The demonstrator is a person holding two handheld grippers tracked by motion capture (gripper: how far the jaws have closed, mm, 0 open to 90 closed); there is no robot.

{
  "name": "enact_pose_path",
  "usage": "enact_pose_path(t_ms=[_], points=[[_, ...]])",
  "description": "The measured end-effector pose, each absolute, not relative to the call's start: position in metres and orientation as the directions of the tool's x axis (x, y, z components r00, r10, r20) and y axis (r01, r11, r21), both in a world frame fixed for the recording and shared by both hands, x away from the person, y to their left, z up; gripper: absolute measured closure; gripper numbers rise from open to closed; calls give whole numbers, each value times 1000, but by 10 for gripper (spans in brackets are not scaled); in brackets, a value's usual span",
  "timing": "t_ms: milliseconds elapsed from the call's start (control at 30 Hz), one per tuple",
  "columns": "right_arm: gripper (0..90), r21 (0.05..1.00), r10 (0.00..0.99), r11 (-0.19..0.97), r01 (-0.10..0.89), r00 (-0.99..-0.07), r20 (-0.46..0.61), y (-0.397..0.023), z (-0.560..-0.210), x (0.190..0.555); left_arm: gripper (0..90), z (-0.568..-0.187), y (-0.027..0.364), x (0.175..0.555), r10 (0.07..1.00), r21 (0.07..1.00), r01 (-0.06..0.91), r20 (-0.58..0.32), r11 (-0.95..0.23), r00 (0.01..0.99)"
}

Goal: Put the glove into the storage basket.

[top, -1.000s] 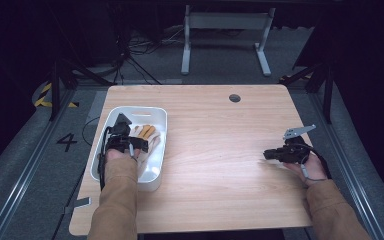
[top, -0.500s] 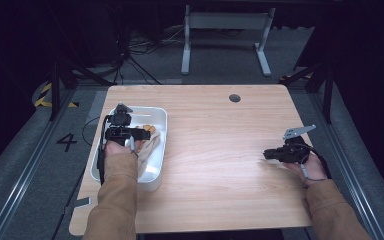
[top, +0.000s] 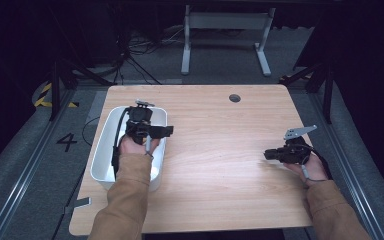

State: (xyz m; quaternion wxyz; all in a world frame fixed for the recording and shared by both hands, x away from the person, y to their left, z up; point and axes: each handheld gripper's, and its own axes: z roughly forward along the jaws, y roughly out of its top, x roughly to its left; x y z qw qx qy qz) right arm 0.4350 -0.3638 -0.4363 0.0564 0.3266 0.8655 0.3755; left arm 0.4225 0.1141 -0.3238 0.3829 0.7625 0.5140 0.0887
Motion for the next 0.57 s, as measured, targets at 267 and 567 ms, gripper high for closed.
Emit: enact_pose_path(t_ms=[267,567], points=[[777,692,600,514,506,-789,131,-361,-437,435,179,-344,59,400,730,760,596,-250,-260,637],[604,719,618,472,510,-773,142,-357,-436,435,159,-384,19,380,619,767,549,-262,-332,741]])
